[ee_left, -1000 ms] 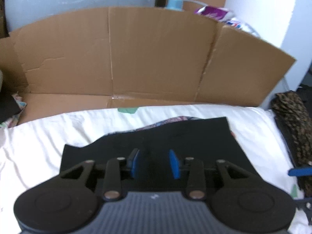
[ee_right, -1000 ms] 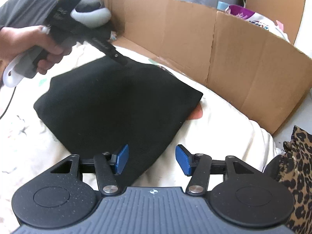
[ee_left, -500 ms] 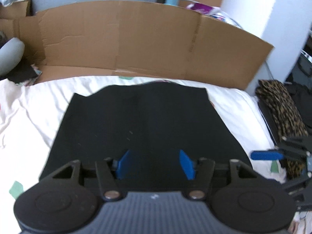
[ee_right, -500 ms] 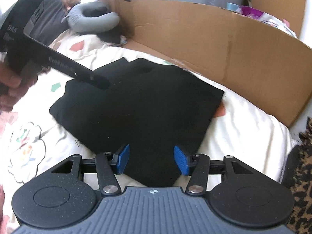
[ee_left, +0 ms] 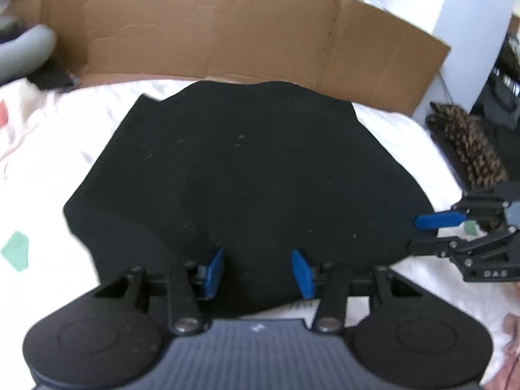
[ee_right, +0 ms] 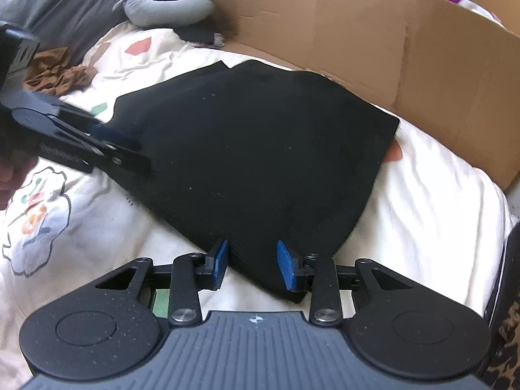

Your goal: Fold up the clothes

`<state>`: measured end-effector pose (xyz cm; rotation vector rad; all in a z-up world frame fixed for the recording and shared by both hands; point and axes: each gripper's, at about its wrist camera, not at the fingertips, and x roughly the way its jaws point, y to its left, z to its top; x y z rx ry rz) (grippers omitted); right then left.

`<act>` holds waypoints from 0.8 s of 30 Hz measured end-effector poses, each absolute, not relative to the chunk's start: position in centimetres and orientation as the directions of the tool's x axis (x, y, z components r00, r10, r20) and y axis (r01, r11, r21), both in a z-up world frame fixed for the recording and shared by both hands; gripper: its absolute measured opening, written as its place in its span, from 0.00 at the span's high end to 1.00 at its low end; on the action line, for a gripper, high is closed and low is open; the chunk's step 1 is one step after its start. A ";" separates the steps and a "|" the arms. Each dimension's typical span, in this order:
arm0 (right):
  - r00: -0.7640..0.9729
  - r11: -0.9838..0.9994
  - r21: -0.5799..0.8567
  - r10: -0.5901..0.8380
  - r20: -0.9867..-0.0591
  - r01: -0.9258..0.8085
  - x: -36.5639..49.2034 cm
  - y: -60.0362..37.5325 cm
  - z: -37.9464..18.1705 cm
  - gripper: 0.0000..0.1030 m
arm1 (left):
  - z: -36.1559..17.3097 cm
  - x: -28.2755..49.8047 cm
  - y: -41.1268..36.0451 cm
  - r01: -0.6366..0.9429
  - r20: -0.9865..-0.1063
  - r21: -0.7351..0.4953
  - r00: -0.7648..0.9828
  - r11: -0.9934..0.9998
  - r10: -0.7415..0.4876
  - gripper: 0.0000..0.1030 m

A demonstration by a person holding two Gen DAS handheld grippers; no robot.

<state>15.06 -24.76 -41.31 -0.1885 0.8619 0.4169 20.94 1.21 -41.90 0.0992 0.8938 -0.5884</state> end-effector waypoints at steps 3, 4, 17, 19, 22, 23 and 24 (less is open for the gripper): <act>0.576 0.904 -0.012 0.263 -0.774 -0.428 14.6 -25.0 -41.5 0.64 | -41.9 20.3 2.4 0.543 -0.758 -0.111 0.496 0.833 -0.424 0.56; 0.575 0.905 -0.013 0.259 -0.776 -0.425 14.5 -25.1 -41.5 0.65 | -41.9 20.1 2.8 0.543 -0.759 -0.101 0.500 0.834 -0.418 0.56; 0.569 0.943 0.013 0.211 -0.795 -0.332 14.5 -27.8 -41.6 0.71 | -41.7 20.1 7.7 0.390 -0.788 -0.018 0.562 0.921 -0.253 0.52; 0.564 0.952 0.055 0.224 -0.795 -0.302 14.3 -28.6 -41.4 0.72 | -41.6 20.1 8.3 0.358 -0.792 -0.007 0.568 0.934 -0.224 0.58; 0.561 0.958 0.129 0.255 -0.788 -0.255 13.9 -29.6 -41.0 0.72 | -41.3 20.1 9.4 0.317 -0.794 -0.031 0.569 0.948 -0.216 0.59; 0.561 0.958 0.164 0.273 -0.782 -0.236 13.8 -29.9 -40.9 0.72 | -41.3 20.0 9.6 0.308 -0.793 -0.041 0.569 0.950 -0.219 0.59; 0.562 0.955 0.202 0.291 -0.774 -0.217 13.7 -30.2 -40.8 0.72 | -41.2 20.0 9.8 0.300 -0.793 -0.051 0.568 0.953 -0.221 0.59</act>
